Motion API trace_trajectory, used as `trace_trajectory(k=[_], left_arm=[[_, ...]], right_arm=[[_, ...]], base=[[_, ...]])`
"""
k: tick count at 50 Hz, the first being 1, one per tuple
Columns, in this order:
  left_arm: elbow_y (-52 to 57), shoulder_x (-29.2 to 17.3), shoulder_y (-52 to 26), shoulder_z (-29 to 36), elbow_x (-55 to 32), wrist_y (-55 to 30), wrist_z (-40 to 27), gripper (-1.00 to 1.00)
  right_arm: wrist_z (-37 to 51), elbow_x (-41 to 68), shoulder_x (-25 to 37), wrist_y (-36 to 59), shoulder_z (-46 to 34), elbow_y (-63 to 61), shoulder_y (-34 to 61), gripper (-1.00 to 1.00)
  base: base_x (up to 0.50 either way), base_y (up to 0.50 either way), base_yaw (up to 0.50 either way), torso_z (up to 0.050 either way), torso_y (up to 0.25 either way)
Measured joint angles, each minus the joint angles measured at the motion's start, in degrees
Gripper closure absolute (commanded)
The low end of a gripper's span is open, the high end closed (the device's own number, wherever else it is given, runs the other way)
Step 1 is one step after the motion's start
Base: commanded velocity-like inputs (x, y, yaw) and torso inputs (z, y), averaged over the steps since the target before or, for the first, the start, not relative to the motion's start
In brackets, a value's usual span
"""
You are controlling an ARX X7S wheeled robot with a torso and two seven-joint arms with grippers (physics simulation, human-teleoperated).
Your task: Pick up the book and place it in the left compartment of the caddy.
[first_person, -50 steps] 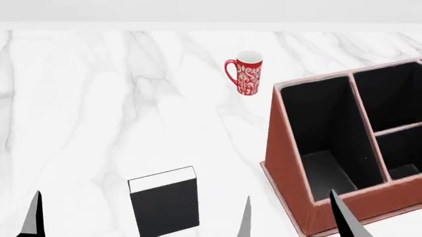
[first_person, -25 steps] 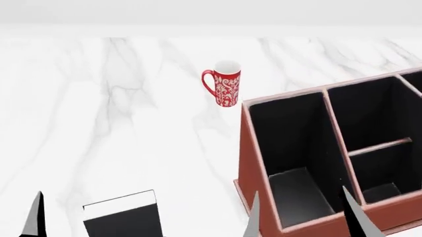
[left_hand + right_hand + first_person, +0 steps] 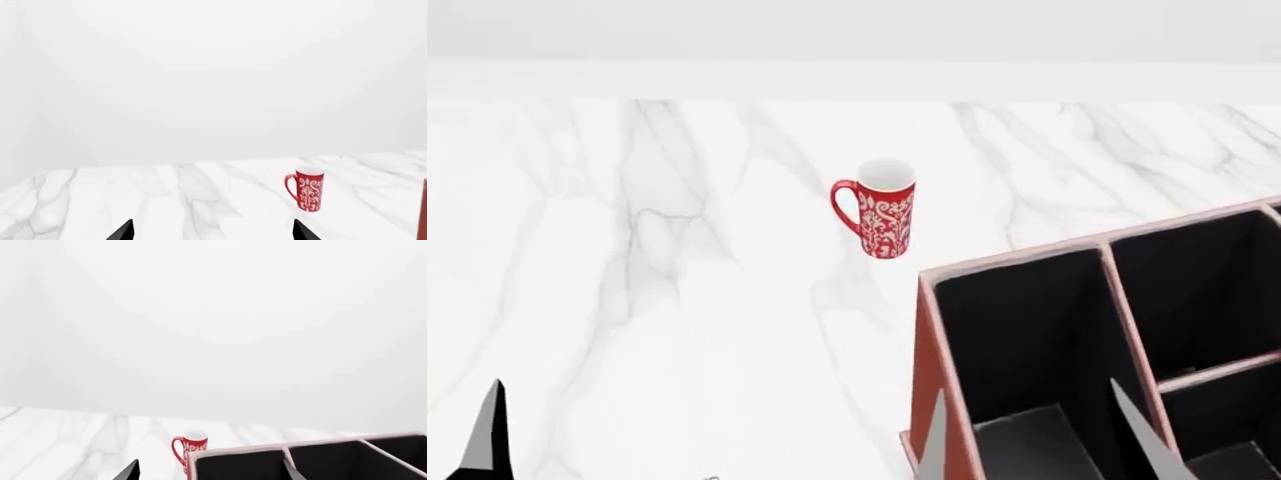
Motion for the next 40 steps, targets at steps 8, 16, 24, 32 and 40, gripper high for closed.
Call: trace_trajectory(k=[8, 16, 24, 32, 40], left_arm=[[0.0, -0.3, -0.4, -0.4, -0.6, -0.2, -0.2, -1.00], [-0.1, -0.6, -1.2, -1.2, -1.2, -0.6, -0.6, -1.00], [-0.2, -1.6, -3.2, -3.7, -2.9, -1.9, -0.6, -1.00], [-0.1, -2.5, -4.8, -5.9, -4.5, -2.7, -0.7, -1.00], [-0.3, -3.2, -5.8, -7.3, -5.5, -3.1, -0.7, -1.00]], right_arm=[[1.2, 3.9, 0.4, 0.7, 1.2, 0.0, 0.9, -1.00], [3.2, 10.0, 2.1, 2.8, 3.6, -0.3, 4.1, -1.00], [2.4, 22.9, 3.6, 12.7, 2.1, 6.4, 22.2, -1.00], [0.2, 32.1, 3.9, 19.1, 0.8, 12.9, 36.8, -1.00], [-2.2, 36.9, 3.8, 23.4, -1.0, 18.2, 46.6, -1.00]], base=[[0.00, 0.00, 0.00, 0.000, 0.000], [0.00, 0.00, 0.00, 0.000, 0.000], [0.00, 0.00, 0.00, 0.000, 0.000], [0.00, 0.00, 0.00, 0.000, 0.000], [0.00, 0.00, 0.00, 0.000, 0.000]])
